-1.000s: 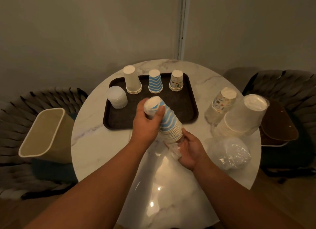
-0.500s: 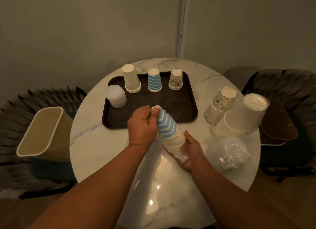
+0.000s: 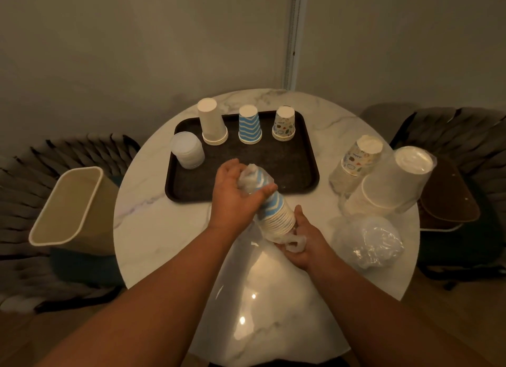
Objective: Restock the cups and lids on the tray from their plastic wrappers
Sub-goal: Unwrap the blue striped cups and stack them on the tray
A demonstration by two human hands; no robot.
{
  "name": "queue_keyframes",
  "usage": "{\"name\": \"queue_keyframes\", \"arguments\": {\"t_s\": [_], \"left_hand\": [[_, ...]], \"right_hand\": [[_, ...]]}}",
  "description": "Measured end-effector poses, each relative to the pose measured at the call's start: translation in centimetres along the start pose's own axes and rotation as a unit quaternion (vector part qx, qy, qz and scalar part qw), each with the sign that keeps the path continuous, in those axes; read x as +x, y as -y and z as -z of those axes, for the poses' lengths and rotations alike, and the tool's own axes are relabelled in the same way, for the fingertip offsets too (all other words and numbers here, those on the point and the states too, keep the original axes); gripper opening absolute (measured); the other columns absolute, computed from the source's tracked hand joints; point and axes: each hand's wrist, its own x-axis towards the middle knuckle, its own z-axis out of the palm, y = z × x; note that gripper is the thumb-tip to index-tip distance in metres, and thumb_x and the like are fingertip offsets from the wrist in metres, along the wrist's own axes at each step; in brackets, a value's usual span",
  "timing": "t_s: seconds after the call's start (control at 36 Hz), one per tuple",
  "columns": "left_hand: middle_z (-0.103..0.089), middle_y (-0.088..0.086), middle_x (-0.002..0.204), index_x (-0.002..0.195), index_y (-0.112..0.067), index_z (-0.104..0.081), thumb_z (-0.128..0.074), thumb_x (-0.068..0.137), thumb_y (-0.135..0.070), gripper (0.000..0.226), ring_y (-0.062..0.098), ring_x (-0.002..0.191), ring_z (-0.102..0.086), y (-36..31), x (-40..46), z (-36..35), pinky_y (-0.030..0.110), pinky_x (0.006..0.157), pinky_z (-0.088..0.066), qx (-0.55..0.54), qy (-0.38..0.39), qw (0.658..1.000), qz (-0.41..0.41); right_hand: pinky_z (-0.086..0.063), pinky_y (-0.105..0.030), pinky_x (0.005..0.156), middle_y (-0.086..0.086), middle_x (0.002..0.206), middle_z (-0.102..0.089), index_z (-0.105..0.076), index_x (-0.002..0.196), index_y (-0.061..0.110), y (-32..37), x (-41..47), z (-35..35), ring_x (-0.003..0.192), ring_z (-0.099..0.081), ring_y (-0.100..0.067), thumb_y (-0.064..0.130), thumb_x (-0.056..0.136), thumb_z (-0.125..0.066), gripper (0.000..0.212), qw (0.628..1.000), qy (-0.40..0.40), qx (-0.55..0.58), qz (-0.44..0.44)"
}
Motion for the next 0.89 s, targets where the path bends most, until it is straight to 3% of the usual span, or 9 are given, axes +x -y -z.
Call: {"name": "queue_keyframes", "arguments": {"t_s": [0.08, 0.22, 0.36, 0.47, 0.53, 0.58, 0.69, 0.81, 0.89], "left_hand": [[-0.042, 0.0, 0.145, 0.113, -0.04, -0.041, -0.089, 0.066, -0.036, 0.068, 0.02, 0.129, -0.048, 0.8, 0.2, 0.1, 0.044, 0.108, -0.044, -0.036, 0.01, 0.999, 0.03], [-0.05, -0.007, 0.129, 0.121, -0.049, -0.036, -0.09, 0.052, -0.045, 0.087, 0.013, 0.117, -0.056, 1.3, 0.3, -0.2, 0.042, 0.101, -0.051, -0.102, -0.023, 0.993, 0.057], [-0.04, -0.005, 0.146, 0.15, -0.031, -0.019, -0.091, 0.066, -0.022, 0.111, 0.01, 0.128, -0.048, 1.3, 0.2, 0.0, 0.038, 0.109, -0.044, -0.16, -0.04, 0.984, 0.064], [-0.044, -0.006, 0.139, 0.147, -0.029, -0.023, -0.09, 0.066, -0.016, 0.106, 0.01, 0.125, -0.05, 1.2, 0.7, 0.1, 0.039, 0.108, -0.045, -0.154, -0.034, 0.986, 0.059], [-0.047, -0.009, 0.132, 0.14, -0.035, -0.027, -0.091, 0.065, -0.016, 0.1, 0.01, 0.122, -0.052, 1.2, 1.1, 0.2, 0.04, 0.107, -0.046, -0.143, -0.036, 0.987, 0.055], [-0.047, -0.011, 0.126, 0.133, -0.038, -0.028, -0.09, 0.065, -0.015, 0.095, 0.009, 0.118, -0.053, 1.2, 1.5, 0.6, 0.038, 0.106, -0.047, -0.147, -0.043, 0.987, 0.052], [-0.048, -0.006, 0.129, 0.134, -0.033, -0.028, -0.089, 0.067, -0.012, 0.092, 0.009, 0.117, -0.054, 0.9, 2.1, 1.2, 0.029, 0.103, -0.045, -0.163, -0.074, 0.983, 0.044], [-0.048, -0.007, 0.127, 0.14, -0.027, -0.028, -0.089, 0.068, -0.014, 0.095, 0.005, 0.113, -0.053, 0.7, 2.6, 1.4, 0.024, 0.1, -0.044, -0.153, -0.085, 0.984, 0.039], [-0.049, -0.004, 0.132, 0.142, -0.026, -0.028, -0.089, 0.068, -0.017, 0.096, 0.009, 0.117, -0.054, 0.6, 2.8, 1.4, 0.03, 0.103, -0.046, -0.15, -0.092, 0.984, 0.04]], "right_hand": [[-0.059, -0.03, 0.052, -0.015, 0.078, -0.075, -0.059, 0.108, 0.006, 0.2, -0.9, -0.8, 0.069, -0.073, -0.026, 0.049, 0.103, -0.033, 0.051, 1.0, 0.023, -0.004, 0.0], [-0.055, -0.027, 0.052, -0.016, 0.105, -0.064, -0.049, 0.132, 0.006, 0.4, -1.5, -2.4, 0.091, -0.062, -0.026, 0.055, 0.1, -0.033, 0.061, 0.999, 0.035, 0.019, -0.03], [-0.052, -0.044, 0.076, -0.021, 0.122, -0.062, -0.049, 0.138, 0.006, 0.4, -1.3, -3.8, 0.106, -0.062, -0.033, 0.051, 0.101, -0.035, 0.06, 0.999, 0.038, 0.018, -0.002], [-0.054, -0.041, 0.076, -0.016, 0.124, -0.061, -0.045, 0.141, 0.008, 0.7, -2.1, -4.0, 0.1, -0.063, -0.028, 0.043, 0.103, -0.04, 0.052, 0.996, 0.074, 0.047, 0.007], [-0.052, -0.04, 0.095, -0.013, 0.147, -0.045, -0.031, 0.151, 0.01, 1.0, -2.0, -3.9, 0.119, -0.057, -0.025, 0.035, 0.098, -0.056, 0.064, 0.995, 0.047, 0.09, -0.006], [-0.04, -0.037, 0.109, -0.011, 0.156, -0.03, -0.017, 0.155, 0.01, 1.1, -1.4, -3.2, 0.137, -0.042, -0.026, 0.032, 0.091, -0.066, 0.084, 0.994, -0.039, -0.04, 0.094], [-0.05, -0.038, 0.081, -0.014, 0.134, -0.056, -0.043, 0.141, 0.013, 1.7, -1.9, -2.7, 0.105, -0.061, -0.027, 0.037, 0.102, -0.046, 0.046, 0.992, -0.062, 0.061, 0.087], [-0.044, -0.033, 0.09, -0.016, 0.136, -0.056, -0.049, 0.138, 0.006, 0.4, -2.2, -2.2, 0.117, -0.056, -0.029, 0.028, 0.105, -0.042, 0.041, 0.991, -0.081, 0.047, 0.092], [-0.042, -0.028, 0.062, -0.015, 0.095, -0.064, -0.062, 0.103, 0.006, -1.3, -3.0, -2.3, 0.078, -0.055, -0.022, 0.002, 0.099, -0.042, 0.021, 0.985, -0.129, -0.021, 0.111]]}}
